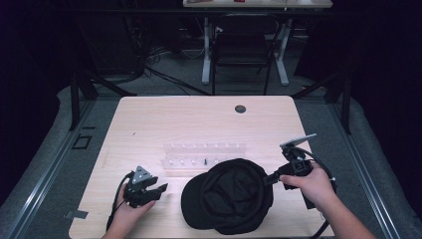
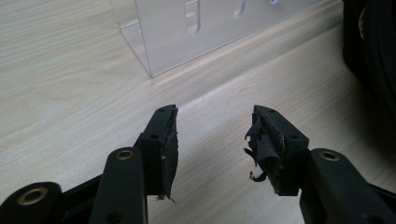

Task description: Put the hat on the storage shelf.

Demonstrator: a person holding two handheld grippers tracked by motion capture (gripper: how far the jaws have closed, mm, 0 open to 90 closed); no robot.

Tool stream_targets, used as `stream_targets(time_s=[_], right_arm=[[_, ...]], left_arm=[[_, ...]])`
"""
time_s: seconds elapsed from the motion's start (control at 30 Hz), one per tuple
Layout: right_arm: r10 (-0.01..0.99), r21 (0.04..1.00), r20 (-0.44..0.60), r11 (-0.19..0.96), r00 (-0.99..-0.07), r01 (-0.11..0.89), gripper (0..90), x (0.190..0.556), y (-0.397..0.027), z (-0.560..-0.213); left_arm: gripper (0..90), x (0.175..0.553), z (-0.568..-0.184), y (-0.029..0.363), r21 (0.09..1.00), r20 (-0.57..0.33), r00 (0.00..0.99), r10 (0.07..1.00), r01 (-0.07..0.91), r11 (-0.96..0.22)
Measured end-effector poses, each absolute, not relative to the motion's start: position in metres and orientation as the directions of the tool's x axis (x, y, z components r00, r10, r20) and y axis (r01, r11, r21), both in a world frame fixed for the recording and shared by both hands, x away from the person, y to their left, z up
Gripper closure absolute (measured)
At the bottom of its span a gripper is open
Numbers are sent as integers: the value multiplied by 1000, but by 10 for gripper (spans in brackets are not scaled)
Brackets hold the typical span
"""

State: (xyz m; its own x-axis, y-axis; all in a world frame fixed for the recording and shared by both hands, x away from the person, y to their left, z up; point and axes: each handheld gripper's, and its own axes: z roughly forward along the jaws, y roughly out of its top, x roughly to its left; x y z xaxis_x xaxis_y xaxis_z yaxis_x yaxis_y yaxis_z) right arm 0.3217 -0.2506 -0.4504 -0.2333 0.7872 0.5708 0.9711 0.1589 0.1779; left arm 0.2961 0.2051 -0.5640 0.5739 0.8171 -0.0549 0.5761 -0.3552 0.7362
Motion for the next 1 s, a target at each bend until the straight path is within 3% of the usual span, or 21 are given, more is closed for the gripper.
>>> stream_targets(time_s=[0.63,1.0], right_arm=[[817,121,546,142,-186,982,882,322,-234,-409],[805,141,551,169,-219,975,883,323,-225,-375]], left_arm=[[514,295,-565,204,733,-60,573,818,581,-353],[514,295,-564,204,728,-63,577,814,585,-358]])
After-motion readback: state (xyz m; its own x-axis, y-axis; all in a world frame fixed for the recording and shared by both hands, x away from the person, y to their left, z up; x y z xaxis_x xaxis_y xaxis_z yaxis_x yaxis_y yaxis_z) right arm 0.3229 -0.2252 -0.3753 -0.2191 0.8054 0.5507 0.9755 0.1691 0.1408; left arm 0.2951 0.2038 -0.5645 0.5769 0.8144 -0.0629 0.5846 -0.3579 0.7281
